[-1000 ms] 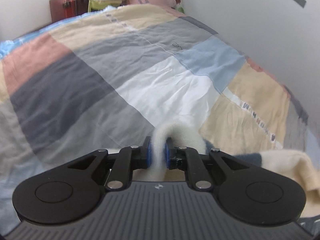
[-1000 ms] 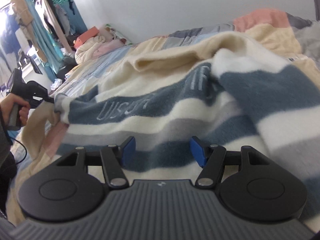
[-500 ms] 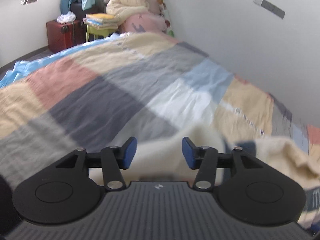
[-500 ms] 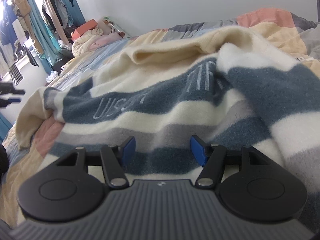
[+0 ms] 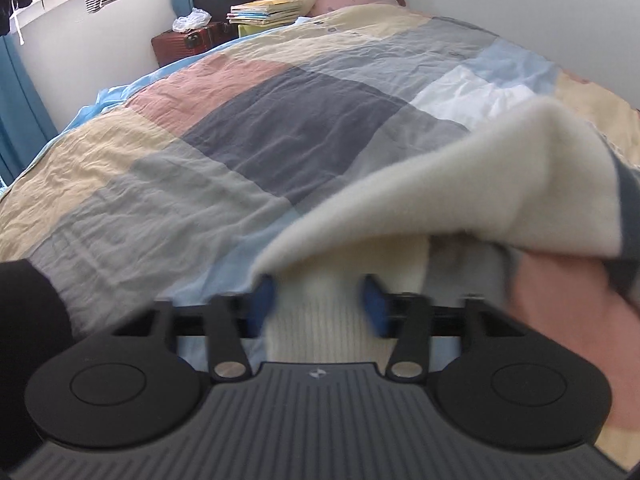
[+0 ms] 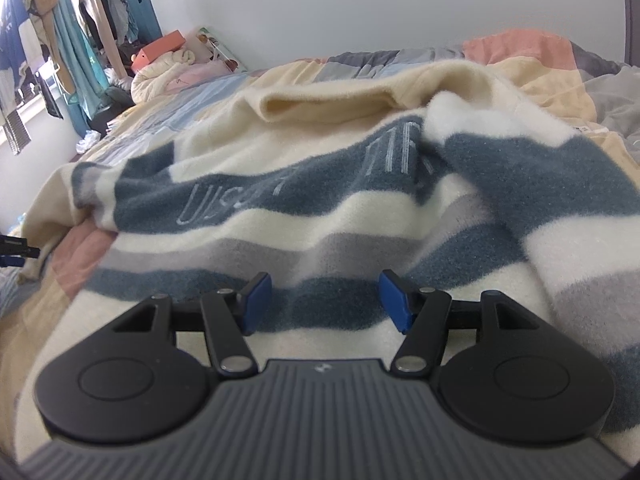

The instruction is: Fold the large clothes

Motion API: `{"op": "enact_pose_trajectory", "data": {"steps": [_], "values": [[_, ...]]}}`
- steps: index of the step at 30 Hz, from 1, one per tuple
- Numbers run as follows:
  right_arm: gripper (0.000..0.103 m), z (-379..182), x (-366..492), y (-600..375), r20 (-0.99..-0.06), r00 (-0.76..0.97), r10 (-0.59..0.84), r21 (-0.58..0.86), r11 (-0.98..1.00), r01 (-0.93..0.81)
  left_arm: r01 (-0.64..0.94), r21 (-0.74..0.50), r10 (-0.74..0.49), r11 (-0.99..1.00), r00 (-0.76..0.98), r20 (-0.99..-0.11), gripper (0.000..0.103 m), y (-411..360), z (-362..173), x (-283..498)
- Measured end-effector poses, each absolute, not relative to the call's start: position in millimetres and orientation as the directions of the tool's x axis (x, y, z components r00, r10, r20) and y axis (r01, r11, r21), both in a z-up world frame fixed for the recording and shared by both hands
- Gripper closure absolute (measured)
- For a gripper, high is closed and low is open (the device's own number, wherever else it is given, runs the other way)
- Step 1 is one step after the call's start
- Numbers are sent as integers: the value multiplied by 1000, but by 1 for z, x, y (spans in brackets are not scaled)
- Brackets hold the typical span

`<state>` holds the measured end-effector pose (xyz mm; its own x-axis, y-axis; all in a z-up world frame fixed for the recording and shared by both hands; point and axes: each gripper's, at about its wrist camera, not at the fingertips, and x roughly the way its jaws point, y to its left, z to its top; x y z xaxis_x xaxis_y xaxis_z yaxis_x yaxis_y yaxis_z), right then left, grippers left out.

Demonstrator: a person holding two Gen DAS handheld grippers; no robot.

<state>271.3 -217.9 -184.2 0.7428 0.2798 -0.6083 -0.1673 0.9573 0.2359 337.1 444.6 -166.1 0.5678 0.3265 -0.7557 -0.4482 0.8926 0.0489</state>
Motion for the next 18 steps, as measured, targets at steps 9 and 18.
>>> {"op": "enact_pose_trajectory", "data": {"steps": [9, 18], "values": [[42, -186, 276, -214, -575, 779, 250, 166, 968, -189, -601, 19, 445, 799, 569, -692, 90, 504, -130, 381], [41, -189, 278, -214, -566, 784, 256, 160, 967, -200, -621, 78, 473, 780, 504, -723, 73, 487, -148, 403]]}}
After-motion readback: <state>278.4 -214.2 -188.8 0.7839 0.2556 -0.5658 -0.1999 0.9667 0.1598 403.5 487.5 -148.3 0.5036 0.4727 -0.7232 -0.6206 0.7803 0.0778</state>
